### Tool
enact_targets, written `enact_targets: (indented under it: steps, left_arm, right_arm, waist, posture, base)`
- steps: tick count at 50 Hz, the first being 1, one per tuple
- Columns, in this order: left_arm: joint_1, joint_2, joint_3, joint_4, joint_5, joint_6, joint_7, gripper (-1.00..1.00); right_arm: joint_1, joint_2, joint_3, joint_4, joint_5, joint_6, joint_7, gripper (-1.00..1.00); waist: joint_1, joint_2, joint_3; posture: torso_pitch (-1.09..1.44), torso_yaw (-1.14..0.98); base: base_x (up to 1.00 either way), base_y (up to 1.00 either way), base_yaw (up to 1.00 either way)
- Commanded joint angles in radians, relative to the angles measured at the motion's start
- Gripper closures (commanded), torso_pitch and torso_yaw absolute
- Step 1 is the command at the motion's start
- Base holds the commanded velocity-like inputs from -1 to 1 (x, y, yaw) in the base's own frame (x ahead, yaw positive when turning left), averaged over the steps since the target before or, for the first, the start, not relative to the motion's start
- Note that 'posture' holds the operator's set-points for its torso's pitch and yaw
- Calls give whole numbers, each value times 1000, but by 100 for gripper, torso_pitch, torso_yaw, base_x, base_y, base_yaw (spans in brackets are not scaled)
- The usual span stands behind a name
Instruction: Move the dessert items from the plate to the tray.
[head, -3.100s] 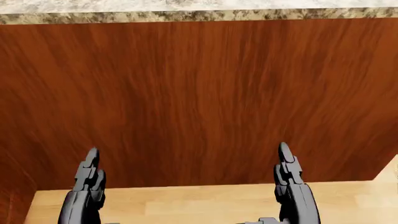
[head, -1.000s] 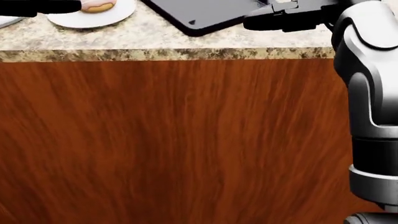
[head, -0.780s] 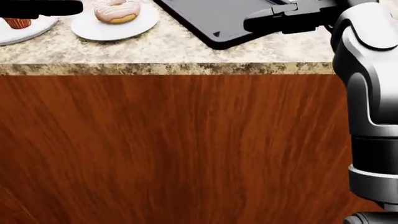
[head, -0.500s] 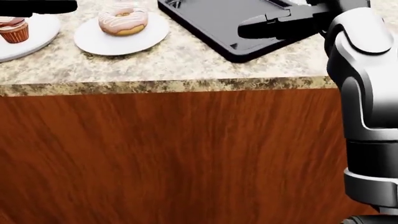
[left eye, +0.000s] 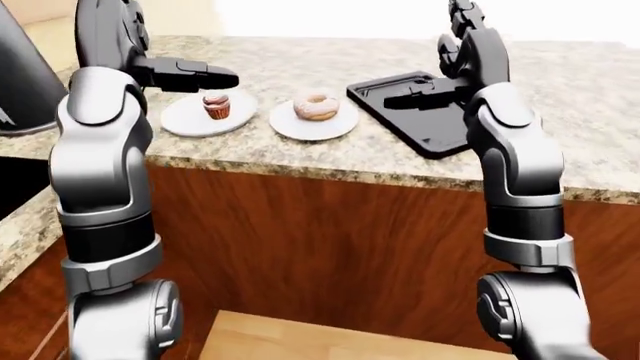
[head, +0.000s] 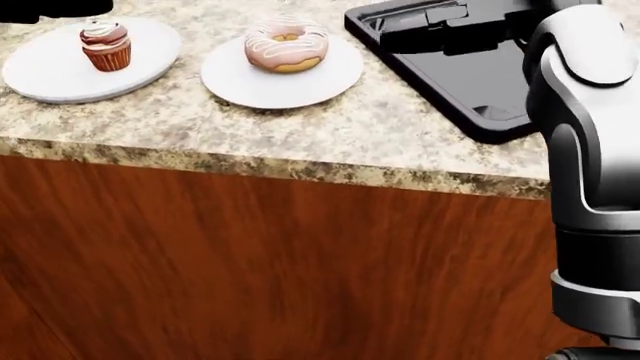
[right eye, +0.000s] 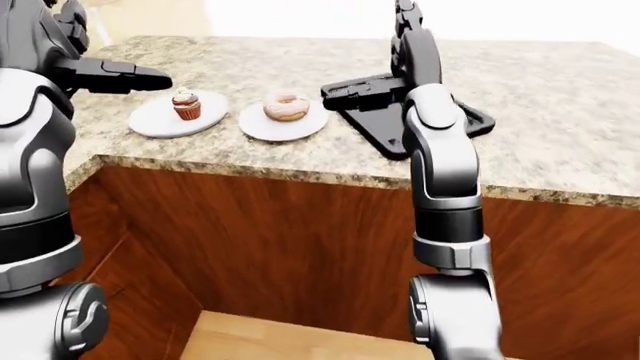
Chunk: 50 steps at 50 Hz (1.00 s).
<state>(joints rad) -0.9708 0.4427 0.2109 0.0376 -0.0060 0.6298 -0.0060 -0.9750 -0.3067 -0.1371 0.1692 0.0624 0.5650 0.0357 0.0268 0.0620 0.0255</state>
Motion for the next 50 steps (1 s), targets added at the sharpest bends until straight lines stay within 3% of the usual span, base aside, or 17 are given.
enact_targets:
  steps: [1, 3, 5, 8, 10, 11, 12, 18, 23, 25, 27, 28, 29, 36, 41, 44, 50]
  left_arm:
    - [-34, 4, -8, -19, -1, -16, -1, -100]
    - [-33, 4, -10, -18, 1, -17, -1, -100]
    - [-33, 3, -8, -19, -1, -15, -3, -100]
    - [-33, 4, -8, -17, 1, -17, -4, -100]
    - [-33, 4, -10, -16, 2, -18, -5, -100]
    - [-32, 3, -9, -17, 2, -17, -5, -100]
    - [-31, 2, -8, -23, -1, -12, -6, -100]
    - [-30, 2, -8, -26, 2, -12, -5, -100]
    - [-29, 2, -10, -27, 4, -13, -7, -100]
    - [-28, 1, -12, -24, 7, -16, -8, -100]
    - [-25, -1, -12, -28, 7, -15, -8, -100]
    - [-24, -1, -12, -31, 9, -15, -8, -100]
    - [-24, -1, -11, -29, 9, -16, -8, -100]
    - [-19, -4, -11, -32, 16, -20, -11, -100]
    - [-16, -7, -14, -30, 20, -26, -12, -100]
    - [-16, -9, -14, -31, 23, -26, -13, -100]
    - [-13, -10, -14, -35, 25, -26, -15, -100]
  right_arm:
    - [-27, -17, -13, -15, -2, -13, -3, -100]
    - [-28, -17, -12, -8, -3, -18, -2, -100]
    - [-30, -17, -4, 5, -23, -22, -13, -100]
    - [-29, -15, -2, 7, -29, -22, -5, -100]
    - [-27, -12, -3, 4, -26, -25, 9, -100]
    - [-26, -12, -2, 2, -28, -27, 12, -100]
    - [-24, -11, -1, -3, -29, -24, 14, -100]
    - [-24, -7, -4, 2, -36, -27, 20, -100]
    - [-22, -6, -4, 3, -37, -31, 21, -100]
    - [-20, -5, -2, -2, -40, -29, 20, -100]
    - [-19, -4, -3, -3, -38, -30, 22, -100]
    - [-18, -4, -2, 0, -40, -33, 23, -100]
    - [-17, -3, -1, 0, -41, -34, 22, -100]
    - [-13, 1, -2, -6, -38, -32, 27, -100]
    - [-17, 3, -6, 1, -31, -30, 27, -100]
    - [-21, 1, -8, 17, -27, -33, 20, -100]
    - [-18, 0, -7, 12, -23, -38, 19, -100]
  waist:
    - [-12, 15, -31]
    - [-5, -4, -38]
    - [-15, -36, -32]
    - [-22, -58, -17]
    - [-21, -115, -14]
    - [-24, -162, -27]
    - [-33, -131, -5]
    - [-45, -106, -18]
    - [-54, -47, -8]
    - [-59, -6, -11]
    - [-58, 79, -32]
    - [-53, 22, -19]
    - [-56, 31, -8]
    - [-35, -28, -8]
    - [-32, -9, -13]
    - [-33, -20, -5]
    - [-31, -77, 2]
  posture:
    - [0, 0]
    - [0, 0]
    - [0, 0]
    - [0, 0]
    - [0, 0]
    - [0, 0]
    - [0, 0]
    - [0, 0]
    - [0, 0]
    - [0, 0]
    - [0, 0]
    - [0, 0]
    - [0, 0]
    - [0, 0]
    - [0, 0]
    - [0, 0]
    - [0, 0]
  base:
    - [0, 0, 49]
    - [0, 0, 49]
    - [0, 13, 0]
    - [0, 11, 0]
    - [2, 32, 0]
    - [12, 41, 0]
    - [14, 41, 0]
    - [18, 50, 0]
    - [19, 50, 0]
    - [18, 50, 0]
    - [18, 50, 0]
    - [20, 49, 0]
    - [19, 47, 0]
    - [19, 31, 0]
    - [18, 4, 0]
    - [3, 0, 0]
    - [0, 0, 0]
